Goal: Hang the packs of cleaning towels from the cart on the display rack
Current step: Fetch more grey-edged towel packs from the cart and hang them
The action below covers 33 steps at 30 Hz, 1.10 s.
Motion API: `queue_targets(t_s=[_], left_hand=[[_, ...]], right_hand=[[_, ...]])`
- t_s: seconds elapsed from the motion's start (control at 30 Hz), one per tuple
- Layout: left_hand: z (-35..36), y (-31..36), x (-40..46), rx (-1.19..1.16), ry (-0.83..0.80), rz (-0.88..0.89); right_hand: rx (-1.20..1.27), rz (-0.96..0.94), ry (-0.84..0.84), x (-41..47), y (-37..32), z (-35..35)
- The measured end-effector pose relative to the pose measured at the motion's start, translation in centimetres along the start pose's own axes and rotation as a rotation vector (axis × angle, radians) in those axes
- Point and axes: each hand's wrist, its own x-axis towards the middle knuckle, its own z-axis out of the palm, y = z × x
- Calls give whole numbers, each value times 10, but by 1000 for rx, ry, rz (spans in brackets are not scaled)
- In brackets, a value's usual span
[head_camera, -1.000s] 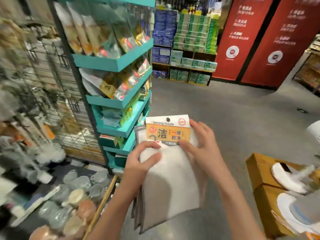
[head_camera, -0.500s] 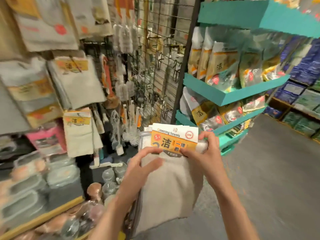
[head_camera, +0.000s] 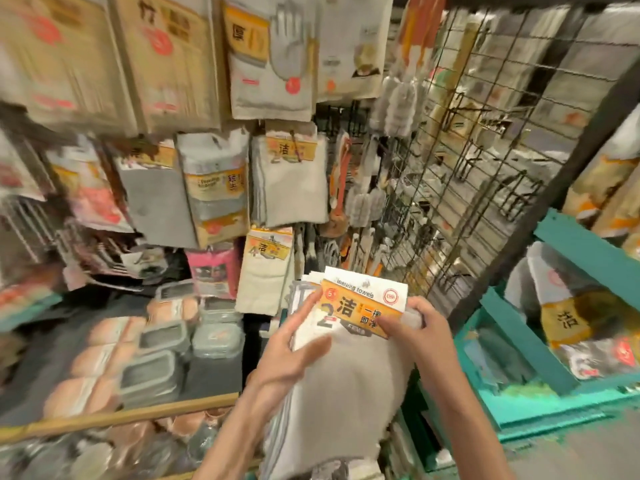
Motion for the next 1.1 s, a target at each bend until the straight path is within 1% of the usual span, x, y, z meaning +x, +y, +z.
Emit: queue_targets(t_s=[0.2,0.33,0.5,0.6,0.73,0.83,0.93,1.1], left_hand=[[-22,5,36,58,39,1],[-35,1,59,78,113,-18],[-45,-5,85,81,239,-59],[-47,-5,94,81,291,-82],[-50,-1,108,80,344,-72],[-52,-2,119,64,410,-65],[-56,0,129,71,463,-48],[-71,4,145,86,513,-42]], right_hand=[[107,34,-106,41,-3,18],[131,-5,-174,70,-6,31],[174,6,-240,111,-7,44],[172,-16,-284,130,-12,52],[161,-36,-319,157,-18,64],[163,-92,-309,173,-23,74],[136,-192,-255,187,-30,87],[102,-242,-174,217,-44,107]])
